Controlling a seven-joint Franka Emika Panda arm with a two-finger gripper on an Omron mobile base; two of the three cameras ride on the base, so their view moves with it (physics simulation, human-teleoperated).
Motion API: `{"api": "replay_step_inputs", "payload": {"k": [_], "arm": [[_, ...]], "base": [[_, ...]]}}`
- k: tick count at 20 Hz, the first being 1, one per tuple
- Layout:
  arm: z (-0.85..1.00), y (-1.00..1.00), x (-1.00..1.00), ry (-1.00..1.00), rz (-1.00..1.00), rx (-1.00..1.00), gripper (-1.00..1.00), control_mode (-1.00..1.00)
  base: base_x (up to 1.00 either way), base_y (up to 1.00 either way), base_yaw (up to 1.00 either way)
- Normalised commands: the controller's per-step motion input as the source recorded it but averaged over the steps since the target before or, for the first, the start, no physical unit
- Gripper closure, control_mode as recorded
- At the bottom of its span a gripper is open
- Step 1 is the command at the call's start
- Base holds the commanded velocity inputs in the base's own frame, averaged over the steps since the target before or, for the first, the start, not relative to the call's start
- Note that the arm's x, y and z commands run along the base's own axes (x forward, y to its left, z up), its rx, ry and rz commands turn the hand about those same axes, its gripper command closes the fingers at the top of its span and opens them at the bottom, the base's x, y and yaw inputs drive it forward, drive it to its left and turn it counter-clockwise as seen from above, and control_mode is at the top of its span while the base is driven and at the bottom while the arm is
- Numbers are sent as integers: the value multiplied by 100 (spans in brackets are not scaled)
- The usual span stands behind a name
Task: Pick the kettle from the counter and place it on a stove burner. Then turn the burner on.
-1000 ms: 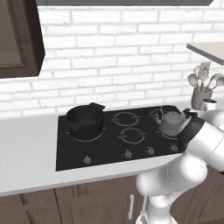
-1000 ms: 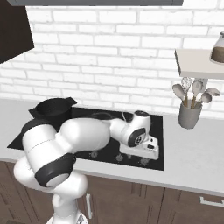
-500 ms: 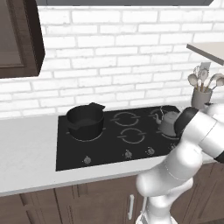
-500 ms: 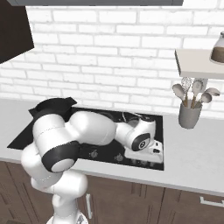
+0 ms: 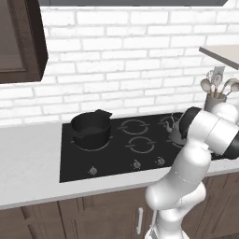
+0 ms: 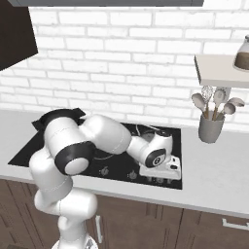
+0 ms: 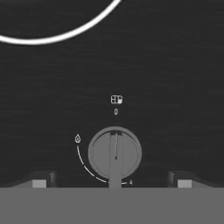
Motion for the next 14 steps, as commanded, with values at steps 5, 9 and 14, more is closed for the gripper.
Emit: {"api": "replay_step_inputs", "payload": {"k": [5, 9, 14], "arm": [[-4, 0, 27, 0, 0, 0, -100, -100], [-22, -11, 5, 0, 0, 0, -100, -100], [-41, -20, 0, 0, 0, 0, -100, -100]], "base": [[0, 0, 0], [0, 0, 0], [0, 0, 0]]}}
